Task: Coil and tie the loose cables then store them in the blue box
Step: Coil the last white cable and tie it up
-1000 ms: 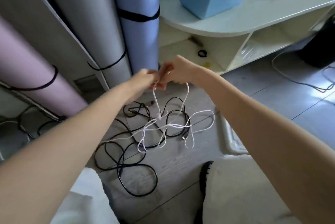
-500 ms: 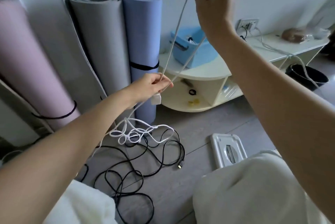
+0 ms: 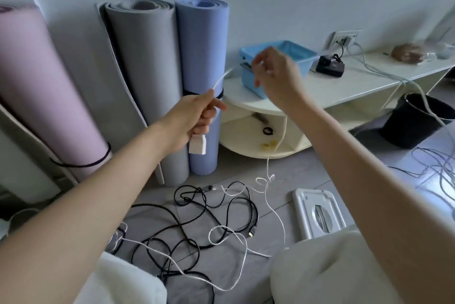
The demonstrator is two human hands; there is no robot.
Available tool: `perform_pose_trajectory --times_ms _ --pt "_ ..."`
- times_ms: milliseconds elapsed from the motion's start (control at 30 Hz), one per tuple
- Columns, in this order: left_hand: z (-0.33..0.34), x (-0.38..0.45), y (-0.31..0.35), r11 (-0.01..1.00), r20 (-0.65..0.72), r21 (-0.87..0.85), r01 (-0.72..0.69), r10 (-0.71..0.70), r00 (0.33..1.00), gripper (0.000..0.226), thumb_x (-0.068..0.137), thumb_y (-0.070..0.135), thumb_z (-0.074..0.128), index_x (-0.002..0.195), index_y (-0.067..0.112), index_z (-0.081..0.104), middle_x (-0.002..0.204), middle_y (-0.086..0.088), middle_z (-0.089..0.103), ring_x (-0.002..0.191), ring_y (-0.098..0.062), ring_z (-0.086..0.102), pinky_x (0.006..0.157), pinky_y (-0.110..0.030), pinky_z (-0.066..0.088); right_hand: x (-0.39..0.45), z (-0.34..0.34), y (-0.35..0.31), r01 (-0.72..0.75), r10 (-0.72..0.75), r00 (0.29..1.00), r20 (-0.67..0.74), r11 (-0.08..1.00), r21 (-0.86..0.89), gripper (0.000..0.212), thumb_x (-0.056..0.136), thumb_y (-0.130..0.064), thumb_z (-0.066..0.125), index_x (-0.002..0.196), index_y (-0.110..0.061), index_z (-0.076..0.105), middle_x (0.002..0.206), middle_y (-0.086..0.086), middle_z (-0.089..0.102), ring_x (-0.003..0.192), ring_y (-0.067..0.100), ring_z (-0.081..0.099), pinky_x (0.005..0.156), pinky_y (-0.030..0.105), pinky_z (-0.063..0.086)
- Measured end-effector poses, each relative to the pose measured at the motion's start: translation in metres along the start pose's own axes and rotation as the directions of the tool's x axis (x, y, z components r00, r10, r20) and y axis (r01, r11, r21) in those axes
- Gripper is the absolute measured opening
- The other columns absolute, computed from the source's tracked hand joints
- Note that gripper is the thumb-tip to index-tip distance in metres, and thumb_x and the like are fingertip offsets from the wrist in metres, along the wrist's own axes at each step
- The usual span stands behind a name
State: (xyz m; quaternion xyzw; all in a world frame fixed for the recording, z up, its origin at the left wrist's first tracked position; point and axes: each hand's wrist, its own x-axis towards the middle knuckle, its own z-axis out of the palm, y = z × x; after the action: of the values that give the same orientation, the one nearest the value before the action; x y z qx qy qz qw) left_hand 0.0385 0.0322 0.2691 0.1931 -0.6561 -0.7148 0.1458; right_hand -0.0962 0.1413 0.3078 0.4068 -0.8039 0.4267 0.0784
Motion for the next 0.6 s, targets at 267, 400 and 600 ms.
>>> perform_pose_trajectory --times_ms 267,400,600 --pt "0.016 0.017 -0.006 0.984 0.018 -0.173 -0.034 0.038 0.999 0.034 0.102 0.029 0.031 0.111 0.015 0.060 0.111 0.001 0.064 0.084 -0.008 0.067 0.058 -0.013 0.050 -0.039 0.046 0.009 0.148 0.025 0.827 0.561 0.954 -0.261 0.022 0.091 -0.009 0.040 0.090 -0.001 0.061 0.092 0.016 0.064 0.089 0.034 0.058 0.079 0.039 0.047" --pt "0.013 0.024 -0.020 1.000 0.036 -0.003 0.018 -0.018 0.999 0.032 0.102 0.035 0.030 0.117 0.027 0.057 0.143 0.001 0.045 0.125 -0.024 0.049 0.095 -0.030 0.046 -0.038 0.035 0.012 0.176 -0.007 0.753 0.658 0.966 -0.191 0.017 0.090 -0.015 0.052 0.094 -0.014 0.069 0.060 -0.012 0.046 0.058 0.011 0.046 0.057 0.020 0.037" --pt "-0.001 0.020 -0.037 0.939 0.097 0.321 0.121 -0.159 0.982 0.035 0.100 0.042 0.032 0.131 0.037 0.048 0.118 0.007 0.043 0.100 -0.019 0.059 0.075 -0.022 0.051 -0.037 0.020 0.024 0.161 0.020 0.706 0.708 0.969 -0.188 0.014 0.084 -0.022 0.066 0.070 -0.018 0.062 0.051 -0.011 0.048 0.039 0.002 0.050 0.051 0.009 0.037"
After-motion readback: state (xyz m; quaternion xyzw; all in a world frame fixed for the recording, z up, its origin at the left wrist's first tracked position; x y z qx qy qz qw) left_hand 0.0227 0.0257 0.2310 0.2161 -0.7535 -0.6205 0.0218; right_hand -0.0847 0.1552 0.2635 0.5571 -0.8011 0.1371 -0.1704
